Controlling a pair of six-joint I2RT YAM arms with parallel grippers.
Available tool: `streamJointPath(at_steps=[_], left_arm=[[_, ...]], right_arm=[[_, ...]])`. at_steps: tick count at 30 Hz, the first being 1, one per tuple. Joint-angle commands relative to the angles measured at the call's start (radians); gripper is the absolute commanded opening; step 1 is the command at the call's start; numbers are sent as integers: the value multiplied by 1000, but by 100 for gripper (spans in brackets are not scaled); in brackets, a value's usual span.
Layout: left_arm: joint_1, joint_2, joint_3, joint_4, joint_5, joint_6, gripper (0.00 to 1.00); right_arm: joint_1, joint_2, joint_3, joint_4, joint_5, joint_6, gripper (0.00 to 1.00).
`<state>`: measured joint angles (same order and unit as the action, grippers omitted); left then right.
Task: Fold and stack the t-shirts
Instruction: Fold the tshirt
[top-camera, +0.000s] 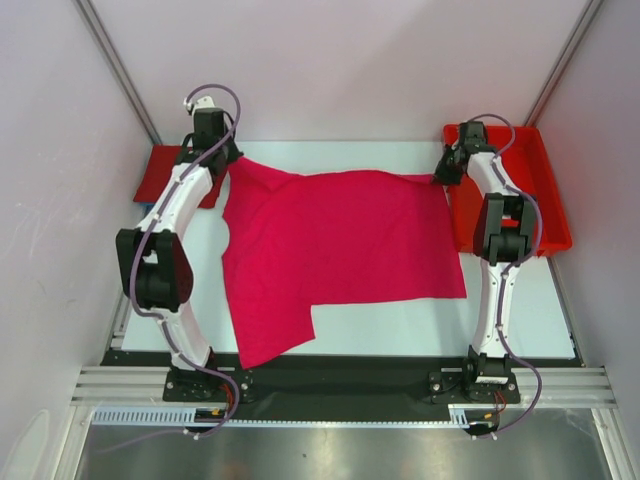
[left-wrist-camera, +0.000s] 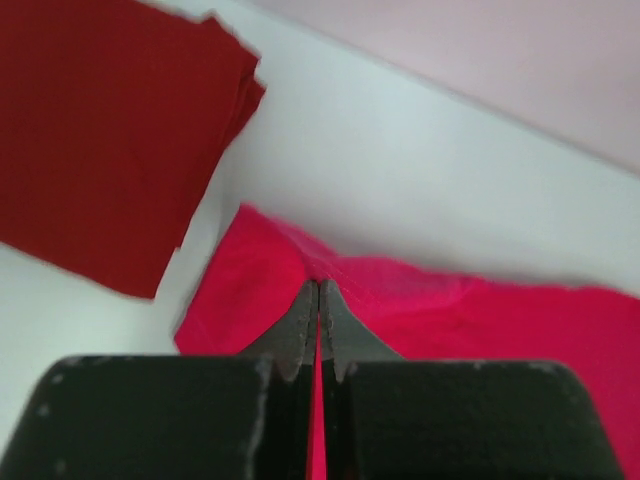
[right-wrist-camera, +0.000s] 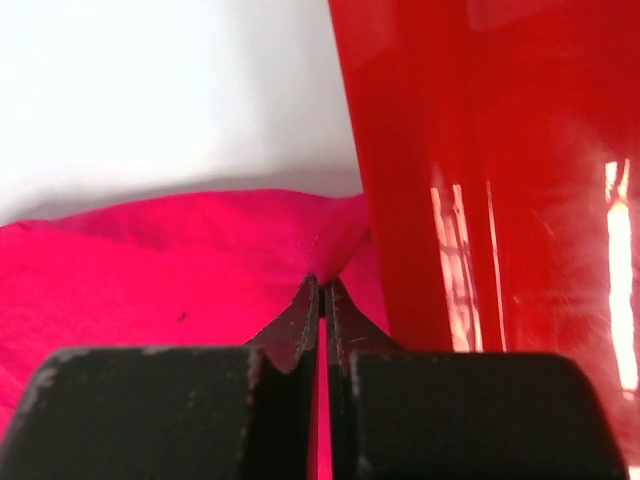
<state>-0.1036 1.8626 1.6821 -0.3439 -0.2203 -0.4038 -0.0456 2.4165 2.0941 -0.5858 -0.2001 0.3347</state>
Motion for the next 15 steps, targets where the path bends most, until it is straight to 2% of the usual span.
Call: streamJointPath(at_steps=[1, 9, 15], left_arm=[[-1, -108, -87, -82, 36, -18, 0], [-1, -239, -240, -156, 96, -20, 0], [-1, -338, -288, -216, 145, -61, 0]], right_arm=[[-13, -114, 29, -65, -1, -29, 0], [-22, -158, 38, -183, -16, -68, 0], [-22, -157, 29, -264, -38, -95, 0]])
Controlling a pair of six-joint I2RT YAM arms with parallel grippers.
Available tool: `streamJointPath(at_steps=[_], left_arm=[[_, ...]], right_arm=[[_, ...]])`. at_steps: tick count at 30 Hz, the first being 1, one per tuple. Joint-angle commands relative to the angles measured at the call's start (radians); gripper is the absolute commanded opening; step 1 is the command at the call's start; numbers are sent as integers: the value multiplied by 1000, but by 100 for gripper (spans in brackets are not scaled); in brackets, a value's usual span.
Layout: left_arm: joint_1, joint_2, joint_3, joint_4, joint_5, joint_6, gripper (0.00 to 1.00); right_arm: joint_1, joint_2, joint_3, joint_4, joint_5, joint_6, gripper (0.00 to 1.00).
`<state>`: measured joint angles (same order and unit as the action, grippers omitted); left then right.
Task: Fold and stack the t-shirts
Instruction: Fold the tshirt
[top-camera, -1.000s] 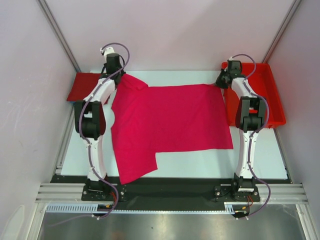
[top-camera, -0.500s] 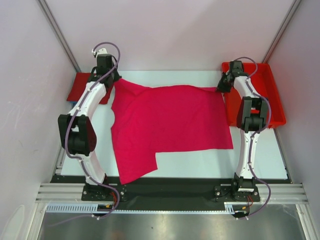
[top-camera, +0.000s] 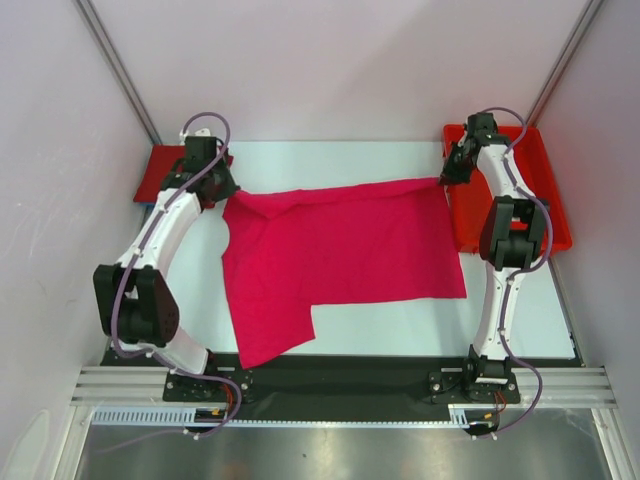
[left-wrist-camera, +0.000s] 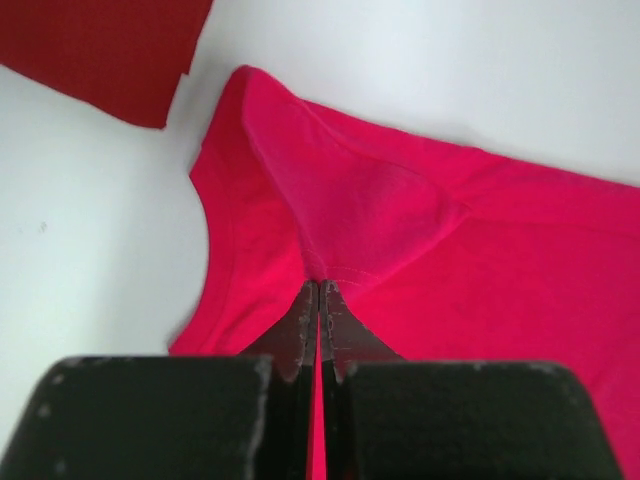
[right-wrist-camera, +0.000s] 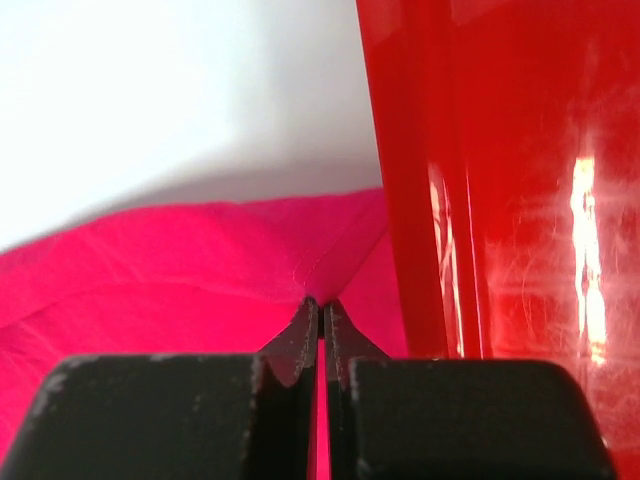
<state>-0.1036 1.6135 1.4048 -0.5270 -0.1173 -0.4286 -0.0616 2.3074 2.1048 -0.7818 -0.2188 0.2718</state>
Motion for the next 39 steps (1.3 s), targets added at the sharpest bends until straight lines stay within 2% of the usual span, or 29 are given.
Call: streamJointPath(at_steps=[1, 15, 20, 32, 39], left_arm=[[1, -101, -13, -48, 57, -51, 0], [2, -256, -148, -85, 76, -121, 0], [4, -288, -182, -80, 65, -116, 0], [16, -343, -259, -96, 70, -131, 0], [22, -382, -360, -97, 61, -147, 0]], right_arm=[[-6, -60, 9, -63, -19, -37, 0], [-7, -138, -31, -131, -1, -49, 0], [-6, -198, -103, -139, -7, -48, 0], [5, -190, -221, -157, 32, -59, 0], [8, -200, -249, -162, 82, -69, 0]])
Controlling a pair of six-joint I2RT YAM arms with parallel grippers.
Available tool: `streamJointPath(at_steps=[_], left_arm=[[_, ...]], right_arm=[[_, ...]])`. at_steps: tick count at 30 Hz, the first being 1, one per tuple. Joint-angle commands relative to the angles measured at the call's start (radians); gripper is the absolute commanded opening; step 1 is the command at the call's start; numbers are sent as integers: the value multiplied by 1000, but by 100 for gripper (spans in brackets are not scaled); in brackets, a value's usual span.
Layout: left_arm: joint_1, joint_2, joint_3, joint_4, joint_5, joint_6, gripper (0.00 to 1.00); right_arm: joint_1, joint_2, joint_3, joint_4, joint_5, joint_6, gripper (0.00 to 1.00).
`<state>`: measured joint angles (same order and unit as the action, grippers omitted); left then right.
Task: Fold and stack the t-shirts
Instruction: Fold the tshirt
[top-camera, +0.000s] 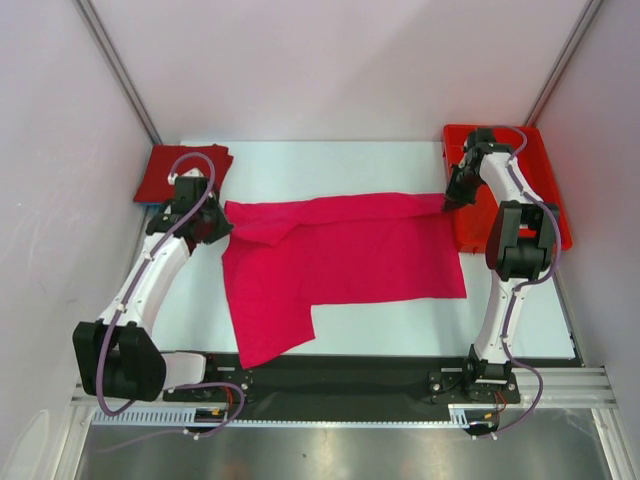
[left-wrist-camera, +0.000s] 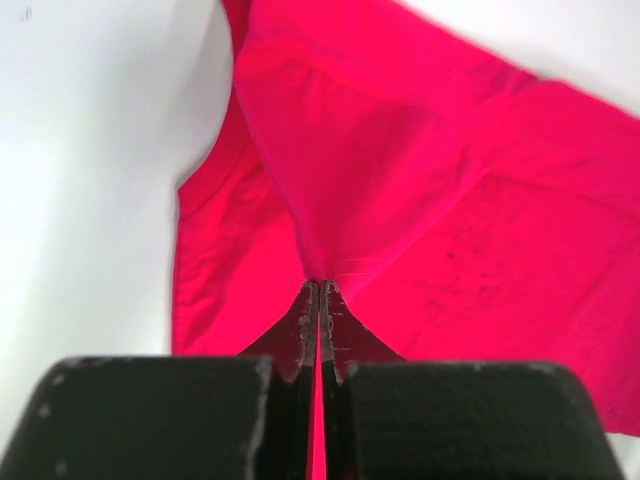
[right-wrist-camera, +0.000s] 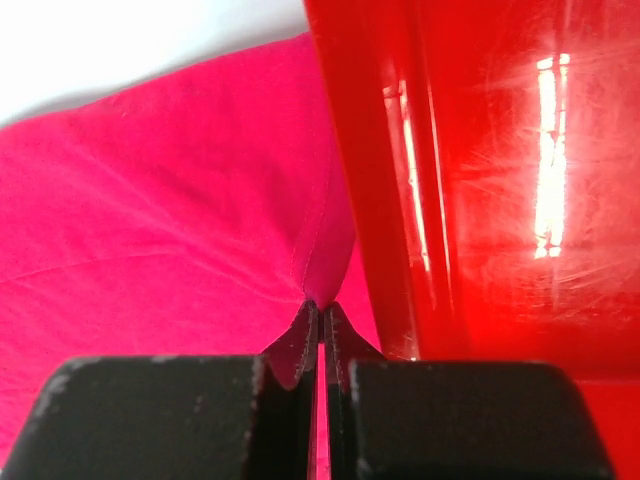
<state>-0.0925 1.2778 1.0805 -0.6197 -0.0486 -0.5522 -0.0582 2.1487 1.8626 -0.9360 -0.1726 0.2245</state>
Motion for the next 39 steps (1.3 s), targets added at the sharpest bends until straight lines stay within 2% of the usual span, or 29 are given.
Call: streamJointPath(at_steps=[1, 12, 15, 16, 18, 19, 21, 22, 24, 25, 26, 29, 32, 35, 39], left_arm=[[13, -49, -47, -2, -14, -25, 0], [14, -2, -151, 32, -53, -46, 1], [14, -17, -171, 29, -72, -49, 30], [16, -26, -174, 23, -79, -51, 33], [16, -58, -175, 17, -97, -55, 45], [19, -67, -172, 14, -115, -55, 57], [22, -95, -154, 21, -143, -42, 69], [30, -90, -143, 44, -140, -31, 75], [39, -36, -97, 75, -125, 17, 76], [49, -9, -85, 145, -52, 64, 77], [56, 21, -58, 182, -16, 87, 76], [57, 167, 13, 282, 27, 146, 73], [57, 280, 70, 356, 10, 144, 69], [56, 411, 160, 357, -22, 138, 66], [57, 540, 255, 345, -106, 132, 65]], right_arm=[[4, -42, -14, -7, 42, -24, 0], [14, -36, -36, -18, 65, -31, 4], [14, -27, -39, -24, 73, -34, 4], [15, -27, -42, -27, 76, -36, 5], [17, -33, -68, -24, 93, -33, 8], [18, -44, -75, -20, 94, -30, 14], [24, -56, -79, -12, 102, -27, 23], [31, -73, -65, -11, 110, -24, 35], [40, -91, -46, 20, 119, -13, 46], [52, -101, -37, 43, 111, -8, 54], [55, -108, -33, 102, 105, 2, 56], [96, -63, 52, 158, 78, 27, 58], [121, 15, 169, 160, 53, 30, 59], [130, 69, 265, 140, 33, 26, 58], [127, 117, 294, 152, 12, -7, 57]])
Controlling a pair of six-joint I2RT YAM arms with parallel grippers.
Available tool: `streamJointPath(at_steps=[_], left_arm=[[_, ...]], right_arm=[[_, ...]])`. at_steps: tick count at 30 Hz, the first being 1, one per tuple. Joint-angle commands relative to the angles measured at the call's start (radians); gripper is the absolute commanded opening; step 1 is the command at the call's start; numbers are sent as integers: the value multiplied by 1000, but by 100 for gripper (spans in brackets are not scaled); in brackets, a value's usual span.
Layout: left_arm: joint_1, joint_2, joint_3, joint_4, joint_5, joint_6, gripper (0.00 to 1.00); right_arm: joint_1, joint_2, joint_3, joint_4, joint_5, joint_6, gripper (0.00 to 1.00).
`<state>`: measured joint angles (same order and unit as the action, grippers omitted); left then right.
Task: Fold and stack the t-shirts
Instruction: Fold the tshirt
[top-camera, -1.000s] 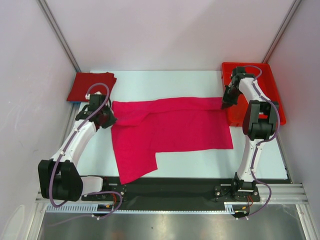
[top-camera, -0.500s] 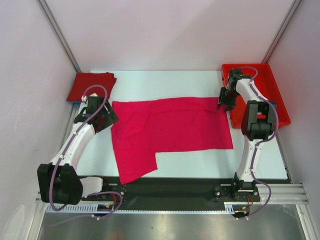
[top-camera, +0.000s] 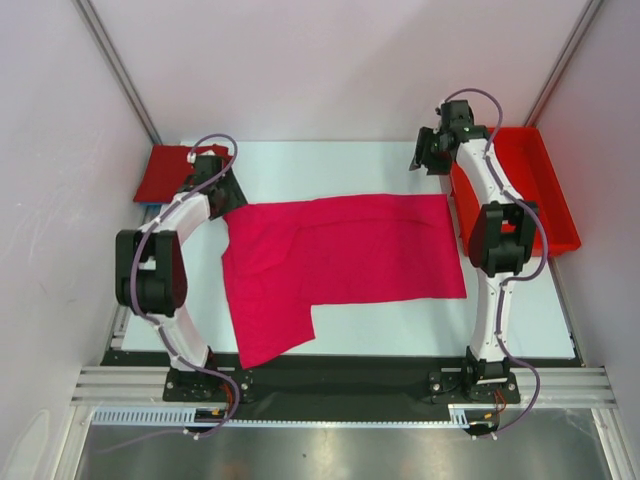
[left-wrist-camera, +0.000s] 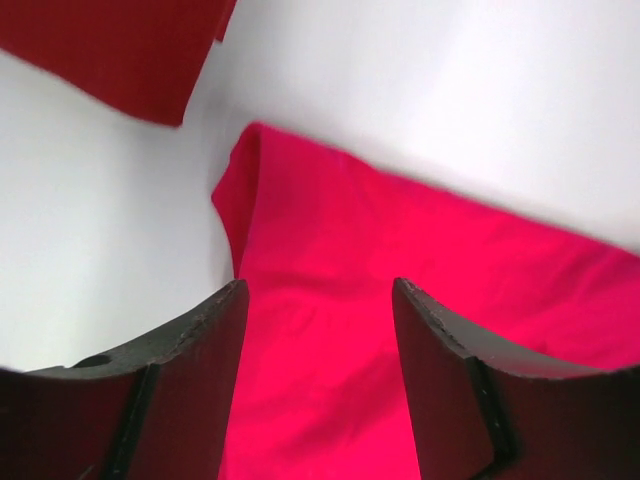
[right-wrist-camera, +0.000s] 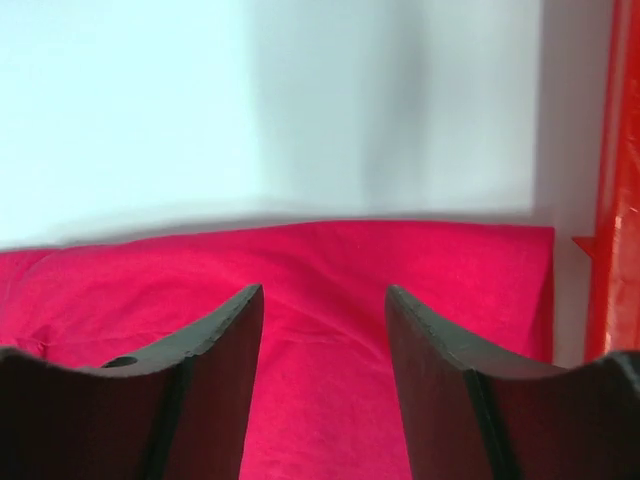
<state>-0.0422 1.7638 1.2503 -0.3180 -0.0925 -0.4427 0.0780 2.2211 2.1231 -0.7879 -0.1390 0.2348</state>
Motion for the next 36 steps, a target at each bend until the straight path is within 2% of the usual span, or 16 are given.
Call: streamJointPath(at_steps=[1, 2, 3, 6, 14, 19, 23, 26, 28, 29, 30, 33, 36], left_arm=[[7, 69, 98, 51, -73, 18, 65], [7, 86, 119, 54, -81, 13, 64], [7, 112, 132, 59, -81, 10, 64], [7, 170, 181, 36, -96, 1, 64], [7, 263, 244, -39, -72, -40, 65], [7, 258, 201, -40, -72, -60, 65], [7, 290, 219, -62, -75, -51, 61], [11, 309, 251, -102, -104, -48, 47], [16, 319, 273, -133, -125, -42, 28], [19, 319, 279, -142, -125, -41, 27], [22, 324, 287, -154, -130, -36, 16], [39, 333, 299, -191, -167, -13, 0], [71, 304, 268, -165, -200, 19, 0]], right_arm=[[-14, 52, 35, 12, -28, -18, 56], [-17, 60, 37, 13, -34, -14, 55], [-26, 66, 38, 13, -39, -11, 49], [-35, 97, 46, 21, -53, -2, 44], [-40, 140, 51, 0, -14, 0, 44], [-29, 115, -15, 24, 59, 0, 45], [-29, 114, -18, 16, 76, 0, 45], [-26, 118, -17, 16, 81, 6, 45], [-18, 120, -14, 18, 85, 6, 45], [-18, 121, -12, 19, 87, 6, 45], [-17, 120, -11, 21, 88, 3, 45], [-12, 124, -2, 10, 99, 0, 45], [-12, 124, 3, -5, 117, -14, 45]])
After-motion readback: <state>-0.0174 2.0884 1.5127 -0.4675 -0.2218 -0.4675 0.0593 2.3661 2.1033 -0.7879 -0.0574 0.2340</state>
